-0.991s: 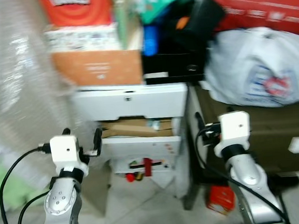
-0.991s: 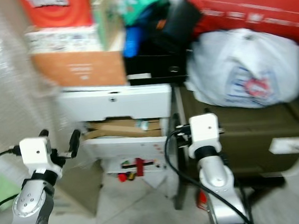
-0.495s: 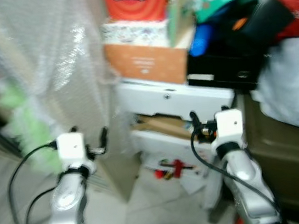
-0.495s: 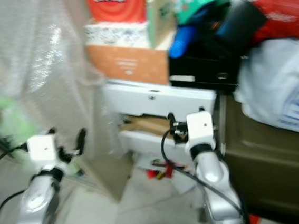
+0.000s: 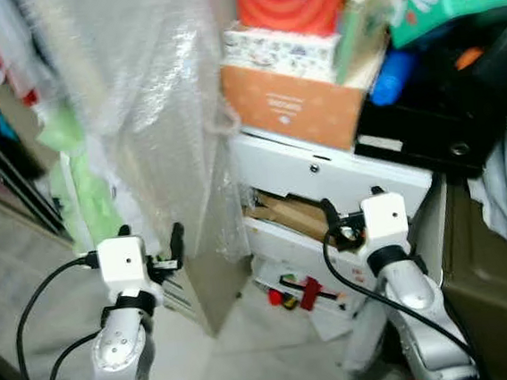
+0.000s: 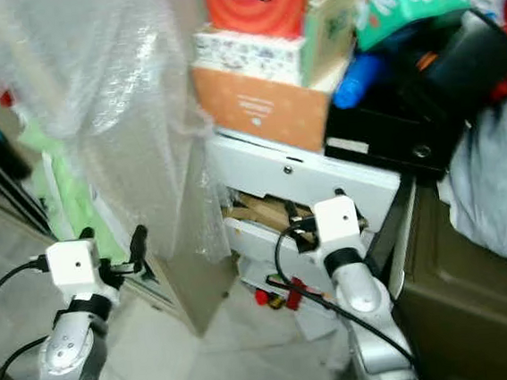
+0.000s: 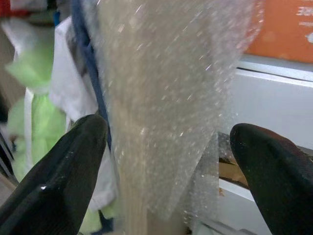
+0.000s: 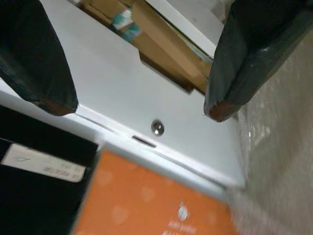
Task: Clean up the room
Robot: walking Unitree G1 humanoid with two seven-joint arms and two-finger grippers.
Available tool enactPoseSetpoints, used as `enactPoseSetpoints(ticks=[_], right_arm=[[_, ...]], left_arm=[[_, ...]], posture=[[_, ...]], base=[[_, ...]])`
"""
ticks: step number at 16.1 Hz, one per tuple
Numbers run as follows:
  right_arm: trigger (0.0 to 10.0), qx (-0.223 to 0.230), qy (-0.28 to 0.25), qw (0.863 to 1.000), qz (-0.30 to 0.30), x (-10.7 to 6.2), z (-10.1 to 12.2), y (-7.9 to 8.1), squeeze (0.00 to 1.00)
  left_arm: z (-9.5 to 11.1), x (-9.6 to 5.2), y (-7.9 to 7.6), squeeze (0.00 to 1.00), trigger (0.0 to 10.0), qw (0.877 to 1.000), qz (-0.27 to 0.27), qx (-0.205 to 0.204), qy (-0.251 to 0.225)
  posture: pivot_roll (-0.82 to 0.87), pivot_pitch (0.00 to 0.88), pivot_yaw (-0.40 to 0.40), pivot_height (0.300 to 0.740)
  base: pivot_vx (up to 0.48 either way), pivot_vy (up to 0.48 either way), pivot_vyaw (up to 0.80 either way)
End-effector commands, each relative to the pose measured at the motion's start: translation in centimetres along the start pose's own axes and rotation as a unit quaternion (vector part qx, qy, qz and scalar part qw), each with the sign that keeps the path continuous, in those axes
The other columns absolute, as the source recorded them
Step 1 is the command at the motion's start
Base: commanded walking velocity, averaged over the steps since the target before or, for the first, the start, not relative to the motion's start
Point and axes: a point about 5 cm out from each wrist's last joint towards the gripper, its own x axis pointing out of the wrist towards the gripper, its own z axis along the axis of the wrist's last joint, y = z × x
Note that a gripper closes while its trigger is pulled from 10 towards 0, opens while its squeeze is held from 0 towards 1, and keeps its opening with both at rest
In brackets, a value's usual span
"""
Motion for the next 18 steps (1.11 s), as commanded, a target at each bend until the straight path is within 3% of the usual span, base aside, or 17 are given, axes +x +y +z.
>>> enactPoseSetpoints(ticks=[1, 3, 5, 7, 11, 15, 18], right_arm=[[10.0, 0.0, -0.01, 1.0, 0.008, 0.9, 0.6, -0.3, 0.0], [10.0, -0.003, -0.007, 1.0, 0.009, 1.0, 0.4, -0.4, 0.0], [10.0, 0.006, -0.002, 1.0, 0.012, 1.1, 0.2, 0.2, 0.0], [10.0, 0.001, -0.025, 0.999, 0.022, 1.7, 1.4, 1.0, 0.0], [10.0, 0.009, -0.042, 0.999, 0.023, 2.0, 2.1, 1.8, 0.0], [10.0, 0.025, -0.053, 0.998, -0.011, 1.4, 2.4, 1.2, 0.0], [10.0, 0.001, -0.056, 0.998, -0.024, 1.1, 2.4, 0.5, 0.0]], left_arm=[[1.0, 0.8, -0.6, 0.0, 10.0, 1.0, -0.001, -0.008, -0.023], [1.2, 1.1, -1.4, 0.0, 10.0, 0.999, -0.019, -0.012, -0.027], [0.9, 1.2, -0.6, 0.0, 10.0, 1.0, -0.003, -0.021, -0.018], [1.4, 1.6, -0.4, 0.0, 10.0, 1.0, -0.009, 0.01, -0.026], [1.7, 2.1, -0.3, 0.0, 10.0, 0.999, -0.019, 0.02, -0.028], [1.5, 2.3, -0.2, 0.0, 10.0, 0.999, -0.027, 0.014, -0.02], [1.5, 2.3, -0.3, 0.0, 10.0, 0.999, -0.025, 0.006, -0.02]], posture=[[-0.01, 0.0, -0.061, 0.74], [-0.01, 0.0, -0.066, 0.74], [0.0, 0.0, -0.074, 0.74], [0.03, 0.0, -0.045, 0.74], [0.03, 0.0, -0.004, 0.74], [-0.01, 0.0, 0.04, 0.74], [0.0, 0.0, 0.022, 0.74]], base=[[0.0, 0.0, 0.0], [0.0, 0.0, 0.0], [0.0, 0.0, 0.0], [0.0, 0.0, 0.0], [0.0, 0.0, 0.0], [0.0, 0.0, 0.0], [0.0, 0.0, 0.42]])
